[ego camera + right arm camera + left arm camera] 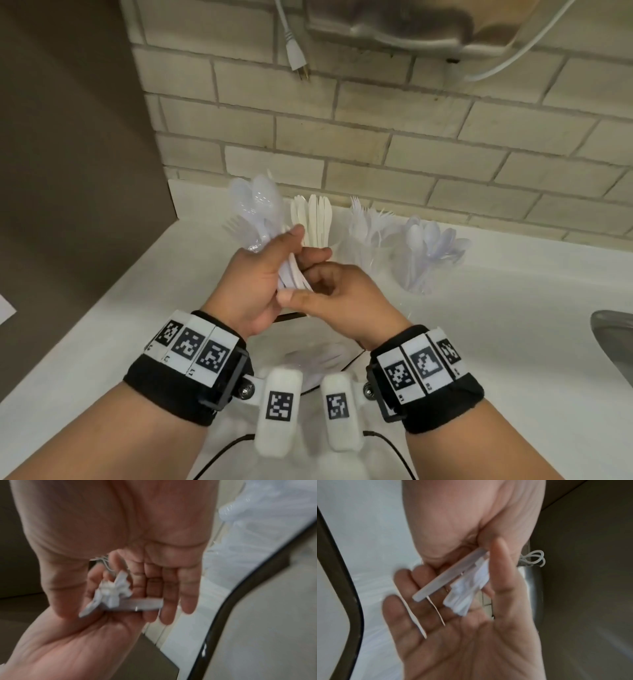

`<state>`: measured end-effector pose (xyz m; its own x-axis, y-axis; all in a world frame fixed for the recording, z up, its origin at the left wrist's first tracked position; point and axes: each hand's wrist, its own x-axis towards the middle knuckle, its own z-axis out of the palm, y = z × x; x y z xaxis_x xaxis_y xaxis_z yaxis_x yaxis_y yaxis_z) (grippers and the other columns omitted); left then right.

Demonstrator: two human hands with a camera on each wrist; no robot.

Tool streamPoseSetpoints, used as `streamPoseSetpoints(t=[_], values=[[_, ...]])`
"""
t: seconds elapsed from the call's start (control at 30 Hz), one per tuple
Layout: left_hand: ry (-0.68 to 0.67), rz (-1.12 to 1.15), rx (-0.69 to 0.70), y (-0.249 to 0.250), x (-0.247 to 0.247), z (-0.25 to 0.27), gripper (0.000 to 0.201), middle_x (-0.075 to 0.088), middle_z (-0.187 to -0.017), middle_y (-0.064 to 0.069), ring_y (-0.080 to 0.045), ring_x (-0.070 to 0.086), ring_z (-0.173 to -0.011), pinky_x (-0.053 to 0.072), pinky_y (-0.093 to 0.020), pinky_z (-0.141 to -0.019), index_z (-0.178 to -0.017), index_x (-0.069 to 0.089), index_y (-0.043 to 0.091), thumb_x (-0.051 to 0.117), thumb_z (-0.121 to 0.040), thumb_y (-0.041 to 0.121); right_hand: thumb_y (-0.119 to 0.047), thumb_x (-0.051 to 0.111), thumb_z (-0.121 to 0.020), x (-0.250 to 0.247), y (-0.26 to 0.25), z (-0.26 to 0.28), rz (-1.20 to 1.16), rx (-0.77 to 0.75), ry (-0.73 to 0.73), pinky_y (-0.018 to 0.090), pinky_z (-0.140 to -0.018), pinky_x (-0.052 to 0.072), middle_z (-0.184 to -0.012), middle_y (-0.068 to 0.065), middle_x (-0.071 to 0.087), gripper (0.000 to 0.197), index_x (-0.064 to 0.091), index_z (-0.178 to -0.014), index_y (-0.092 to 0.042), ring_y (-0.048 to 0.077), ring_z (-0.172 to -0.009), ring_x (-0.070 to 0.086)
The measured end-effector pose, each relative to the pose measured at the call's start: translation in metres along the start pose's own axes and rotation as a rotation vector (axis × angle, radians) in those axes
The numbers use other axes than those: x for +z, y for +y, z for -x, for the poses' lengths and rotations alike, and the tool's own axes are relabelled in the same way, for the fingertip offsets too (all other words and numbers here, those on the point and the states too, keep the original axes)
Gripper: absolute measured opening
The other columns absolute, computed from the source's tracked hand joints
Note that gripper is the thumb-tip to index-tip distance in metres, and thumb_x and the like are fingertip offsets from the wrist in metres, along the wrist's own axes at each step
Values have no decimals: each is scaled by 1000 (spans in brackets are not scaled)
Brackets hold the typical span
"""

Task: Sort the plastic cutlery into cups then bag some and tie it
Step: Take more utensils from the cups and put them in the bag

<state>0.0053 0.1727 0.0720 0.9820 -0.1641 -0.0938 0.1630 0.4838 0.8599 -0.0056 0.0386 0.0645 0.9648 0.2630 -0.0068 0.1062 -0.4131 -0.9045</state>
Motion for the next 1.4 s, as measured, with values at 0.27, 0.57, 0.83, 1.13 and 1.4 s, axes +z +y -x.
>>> streamPoseSetpoints(t=[0.27, 0.57, 0.83, 1.13, 1.4], values=[[-203, 43, -64, -6, -19, 2, 44, 46, -57, 0, -13, 43, -45, 43, -25, -47, -85, 59, 12, 71, -69, 52, -25, 60, -91, -23, -30, -19, -248, -41, 362, 33, -68, 54, -75, -3, 64, 14, 66, -87, -13, 5, -56, 58], [-276, -6, -125, -9, -22, 7, 42, 54, -58, -3, -14, 45, -42, 42, -24, -46, -90, 66, 9, 61, -78, 49, -11, 59, -93, -15, -36, -22, -273, -119, 271, 27, -63, 53, -86, 1, 62, 9, 65, -100, -13, 12, -58, 56], [0, -195, -46, -10, -15, 6, 30, 66, -64, -7, -19, 57, -47, 49, -26, -47, -84, 63, 8, 55, -88, 36, -15, 65, -89, -12, -31, -23, -319, -45, 212, 29, -60, 53, -75, 2, 61, 9, 60, -95, -11, 13, -56, 57], [266, -165, 23, -7, -39, -7, 22, 74, -71, -9, -28, 70, -85, 49, -36, -82, -83, 63, 10, 57, -93, 29, -15, 53, -96, -65, -45, -52, -132, -226, 645, 16, -54, 49, -82, 1, 72, 10, 60, -97, -22, 2, -58, 60], [91, -94, -39, -7, -27, -17, 12, 67, -69, -7, -21, 68, -61, 58, -32, -58, -87, 63, 5, 61, -89, 17, -16, 50, -92, -58, -24, -134, 183, -85, 501, 46, -71, 58, -87, 13, 71, 13, 61, -89, -22, 32, -77, 68]])
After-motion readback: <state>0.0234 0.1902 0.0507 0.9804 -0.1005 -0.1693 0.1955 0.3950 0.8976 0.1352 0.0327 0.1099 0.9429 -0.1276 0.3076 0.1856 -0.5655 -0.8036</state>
